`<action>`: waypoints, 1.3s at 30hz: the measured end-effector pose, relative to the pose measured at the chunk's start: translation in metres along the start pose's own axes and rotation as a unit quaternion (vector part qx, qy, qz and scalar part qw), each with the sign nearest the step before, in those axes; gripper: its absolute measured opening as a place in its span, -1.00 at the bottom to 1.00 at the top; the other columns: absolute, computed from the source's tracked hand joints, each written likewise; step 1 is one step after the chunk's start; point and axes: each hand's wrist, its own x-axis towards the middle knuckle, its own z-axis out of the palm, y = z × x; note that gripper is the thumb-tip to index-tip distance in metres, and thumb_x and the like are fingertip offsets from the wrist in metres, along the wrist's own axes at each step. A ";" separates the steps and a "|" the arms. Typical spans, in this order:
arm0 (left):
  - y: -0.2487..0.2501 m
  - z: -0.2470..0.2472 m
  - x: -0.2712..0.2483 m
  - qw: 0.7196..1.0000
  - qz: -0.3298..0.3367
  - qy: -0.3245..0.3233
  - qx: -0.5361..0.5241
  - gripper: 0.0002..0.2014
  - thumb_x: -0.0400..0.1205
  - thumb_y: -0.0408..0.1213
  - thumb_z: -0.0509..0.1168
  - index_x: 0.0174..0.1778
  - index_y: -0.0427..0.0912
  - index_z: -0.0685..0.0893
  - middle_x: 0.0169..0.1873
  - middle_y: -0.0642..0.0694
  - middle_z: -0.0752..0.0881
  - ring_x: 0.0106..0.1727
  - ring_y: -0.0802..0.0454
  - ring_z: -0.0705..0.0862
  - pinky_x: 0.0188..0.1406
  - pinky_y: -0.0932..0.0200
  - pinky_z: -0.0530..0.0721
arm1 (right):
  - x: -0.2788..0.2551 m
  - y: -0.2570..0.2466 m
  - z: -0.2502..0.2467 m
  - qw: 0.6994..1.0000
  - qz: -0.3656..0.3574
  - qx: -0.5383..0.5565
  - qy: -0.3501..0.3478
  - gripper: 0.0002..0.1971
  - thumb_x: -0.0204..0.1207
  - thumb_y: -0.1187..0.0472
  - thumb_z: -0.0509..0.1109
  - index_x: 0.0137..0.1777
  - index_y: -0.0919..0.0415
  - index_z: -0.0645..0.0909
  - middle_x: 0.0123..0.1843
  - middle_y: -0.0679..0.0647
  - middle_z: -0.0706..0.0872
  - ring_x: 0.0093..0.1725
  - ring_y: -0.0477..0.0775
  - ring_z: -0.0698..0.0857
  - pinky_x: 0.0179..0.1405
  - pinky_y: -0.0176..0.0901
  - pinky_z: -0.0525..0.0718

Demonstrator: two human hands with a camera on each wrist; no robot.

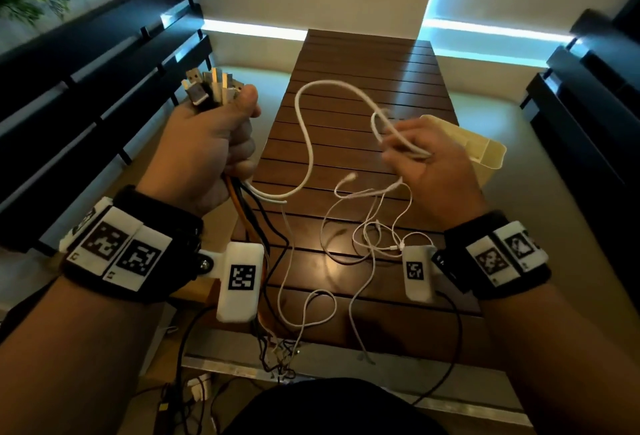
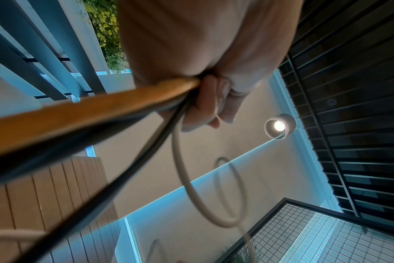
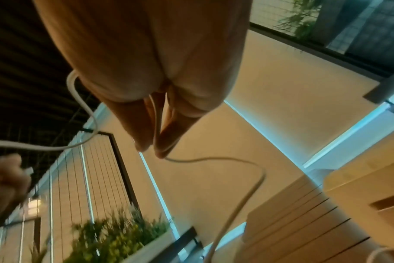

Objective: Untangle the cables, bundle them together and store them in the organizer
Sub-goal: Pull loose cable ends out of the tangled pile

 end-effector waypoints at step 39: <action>0.003 -0.058 -0.016 0.997 -0.052 0.049 0.008 -0.73 0.78 -0.13 0.20 -0.22 -0.12 0.53 -0.63 0.08 0.23 -0.65 0.19 0.14 -0.71 0.34 0.18 | -0.130 0.044 0.149 0.791 0.056 -0.280 -0.541 -0.39 0.43 -0.08 0.55 0.47 0.00 0.48 0.37 0.03 0.44 0.36 0.14 0.41 0.13 0.06 0.65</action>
